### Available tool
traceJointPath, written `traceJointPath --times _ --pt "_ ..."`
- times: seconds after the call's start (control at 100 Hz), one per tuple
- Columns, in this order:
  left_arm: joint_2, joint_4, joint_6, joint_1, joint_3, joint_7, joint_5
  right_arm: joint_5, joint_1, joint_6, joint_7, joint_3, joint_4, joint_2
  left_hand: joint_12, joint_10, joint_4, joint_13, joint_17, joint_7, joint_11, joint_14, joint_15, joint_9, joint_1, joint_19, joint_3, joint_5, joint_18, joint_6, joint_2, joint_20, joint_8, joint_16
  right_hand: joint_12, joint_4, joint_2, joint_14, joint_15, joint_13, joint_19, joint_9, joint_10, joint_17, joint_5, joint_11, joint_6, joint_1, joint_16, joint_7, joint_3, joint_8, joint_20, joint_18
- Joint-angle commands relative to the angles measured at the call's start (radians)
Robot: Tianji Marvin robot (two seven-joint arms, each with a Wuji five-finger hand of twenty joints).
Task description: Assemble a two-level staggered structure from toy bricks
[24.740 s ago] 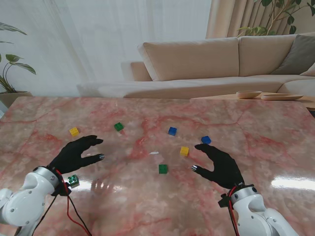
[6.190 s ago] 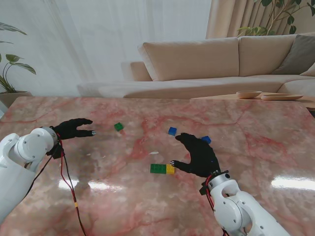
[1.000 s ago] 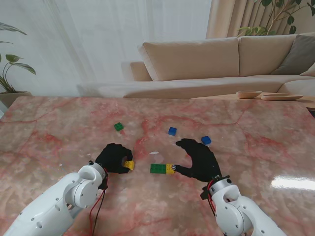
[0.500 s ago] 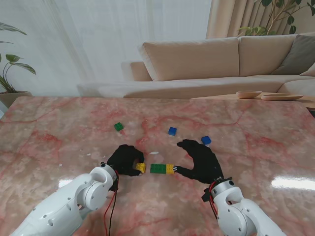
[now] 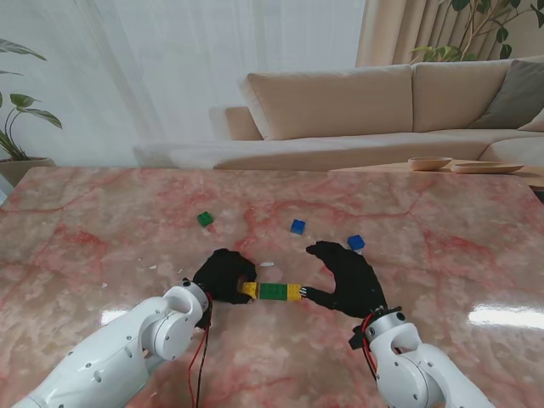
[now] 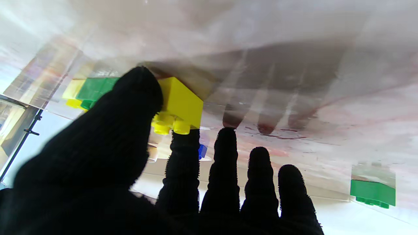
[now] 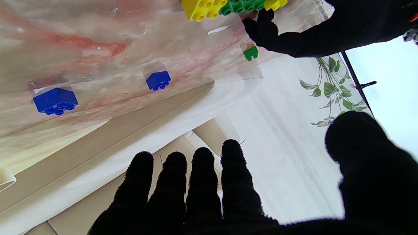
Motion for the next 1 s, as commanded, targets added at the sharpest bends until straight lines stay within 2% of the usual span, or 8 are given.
traceJointPath --times 0.0,0.16,0.48,0.56,0.68,0.72,0.99 --pt "-0.004 0.012 -0.011 -0.001 0.009 0.005 0.009 0.005 -0.011 0.006 0.014 0.002 -0.001 0.0 0.013 -0.01 0.029 -0.001 -0.012 0.105 0.0 0.022 -0.033 0.012 0.003 -0.015 0.04 0.016 -0.001 -0.086 0.038 -0.004 0.051 -0.005 -0.004 0.021 -0.01 -0.023 0.004 -0.006 0.011 -0.011 -0.016 -0.013 0.005 0.008 -0.02 0.006 0.019 0.008 0.01 -0.01 -0.011 -0.008" --pt "-0.004 0.022 -0.018 -0.007 0.019 0.005 0.01 0.007 -0.014 0.005 0.016 0.004 -0.003 0.0 0.015 -0.011 0.033 -0.006 -0.014 0.093 -0.002 0.021 -0.035 0.001 -0.009 -0.023 0.051 -0.013 -0.002 -0.071 0.034 -0.002 0.06 -0.006 -0.004 0.021 -0.01 -0.022 0.004 -0.006 0.011 -0.012 -0.015 -0.013 0.005 0.007 -0.02 0.005 0.019 0.009 0.01 -0.01 -0.011 -0.008" --pt "0.0 0.029 -0.028 -0.01 0.024 0.011 0.028 0.008 -0.016 0.003 0.017 0.005 -0.006 0.0 0.016 -0.014 0.039 -0.017 -0.014 0.028 -0.004 0.019 -0.039 -0.023 -0.081 -0.047 0.148 -0.074 -0.006 -0.032 0.03 0.015 0.086 -0.005 -0.004 0.021 -0.011 -0.023 0.004 -0.006 0.012 -0.01 -0.016 -0.013 0.005 0.006 -0.02 0.006 0.019 0.009 0.01 -0.011 -0.011 -0.008" --pt "0.001 0.028 -0.031 -0.009 0.023 0.009 0.03 0.008 -0.016 0.004 0.017 0.005 -0.006 0.0 0.016 -0.012 0.06 -0.02 -0.014 0.011 -0.005 0.021 -0.041 -0.027 -0.115 -0.055 0.172 -0.081 -0.004 -0.019 0.029 0.02 0.096 -0.005 -0.004 0.02 -0.01 -0.023 0.004 -0.006 0.012 -0.011 -0.016 -0.013 0.005 0.006 -0.021 0.006 0.019 0.009 0.01 -0.011 -0.011 -0.008" --pt "0.001 0.031 -0.036 -0.01 0.024 0.012 0.033 0.009 -0.017 0.004 0.02 0.005 -0.008 0.0 0.015 -0.013 0.074 -0.023 -0.016 0.006 -0.007 0.021 -0.043 -0.032 -0.131 -0.061 0.184 -0.084 -0.005 -0.015 0.025 0.023 0.105 -0.006 -0.003 0.02 -0.01 -0.024 0.004 -0.006 0.012 -0.011 -0.016 -0.013 0.005 0.006 -0.021 0.006 0.019 0.009 0.01 -0.011 -0.011 -0.009" --pt "0.002 0.031 -0.038 -0.01 0.024 0.012 0.035 0.009 -0.017 0.003 0.02 0.005 -0.008 0.0 0.015 -0.012 0.093 -0.022 -0.016 -0.001 -0.007 0.022 -0.044 -0.033 -0.143 -0.064 0.197 -0.087 -0.004 -0.012 0.019 0.026 0.111 -0.006 -0.004 0.02 -0.01 -0.024 0.004 -0.006 0.012 -0.011 -0.016 -0.013 0.005 0.006 -0.021 0.005 0.019 0.009 0.01 -0.011 -0.011 -0.008" --pt "0.009 0.021 -0.053 -0.002 0.016 0.009 0.058 0.011 -0.017 0.002 0.02 0.005 -0.008 0.0 0.016 -0.013 0.094 -0.039 -0.022 -0.028 -0.013 0.021 -0.052 -0.069 -0.147 -0.086 0.193 -0.15 -0.005 0.002 -0.019 0.03 0.118 -0.007 -0.003 0.02 -0.013 -0.023 0.004 -0.006 0.012 -0.01 -0.016 -0.012 0.006 0.004 -0.021 0.008 0.019 0.01 0.01 -0.011 -0.011 -0.008"
